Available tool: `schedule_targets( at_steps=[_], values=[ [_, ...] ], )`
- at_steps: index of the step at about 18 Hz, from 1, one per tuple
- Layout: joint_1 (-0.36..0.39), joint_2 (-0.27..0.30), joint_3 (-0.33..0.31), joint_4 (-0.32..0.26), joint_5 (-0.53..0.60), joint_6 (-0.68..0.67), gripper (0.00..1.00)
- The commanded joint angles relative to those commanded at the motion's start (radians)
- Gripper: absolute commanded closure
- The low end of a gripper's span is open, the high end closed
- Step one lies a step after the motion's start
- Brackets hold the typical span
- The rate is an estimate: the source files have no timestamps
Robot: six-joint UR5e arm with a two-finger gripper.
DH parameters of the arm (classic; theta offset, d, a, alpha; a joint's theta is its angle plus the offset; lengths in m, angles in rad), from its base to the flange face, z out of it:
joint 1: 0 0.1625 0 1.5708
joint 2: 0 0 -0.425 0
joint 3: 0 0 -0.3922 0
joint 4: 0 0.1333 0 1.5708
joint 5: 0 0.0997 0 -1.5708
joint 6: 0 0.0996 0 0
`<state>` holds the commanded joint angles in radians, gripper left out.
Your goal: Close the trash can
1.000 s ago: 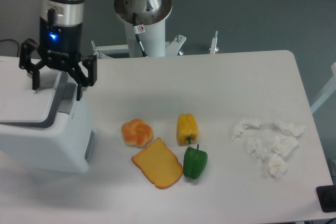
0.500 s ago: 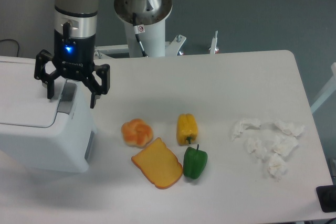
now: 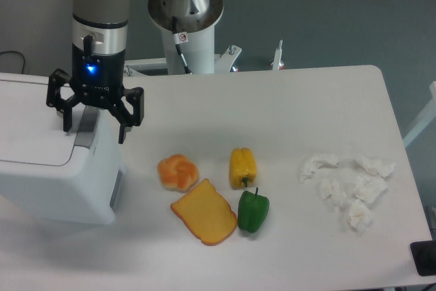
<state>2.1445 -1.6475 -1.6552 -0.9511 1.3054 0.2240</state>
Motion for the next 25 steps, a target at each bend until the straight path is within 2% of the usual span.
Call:
schedule_targets(
  at_steps=[2,5,9,12,14,17,21,25],
  values=[
    [0.005,0.002,0.009,-0.003,-0.003,-0.003,0.00],
    [0.052,0.012,0.041,-0.003,-0.037,-0.015,0.00],
    [0.159,0.012,0.092,-0.003,-0.057,0.055,0.00],
    [0.245,-0.011,0.089,-0.003,-0.058,0.216,0.00],
    [0.311,-0.054,0.098,-0.002,-0.058,0.331,0.00],
    [0.399,-0.115,0.094,-0.005,-0.052,0.579,0.00],
    [0.497,-0.189,0.086,-0.009,-0.017,0.788,0.00],
    [0.529,-0.311,0.113,-0.008,0.095,1.076,0.00]
  ],
)
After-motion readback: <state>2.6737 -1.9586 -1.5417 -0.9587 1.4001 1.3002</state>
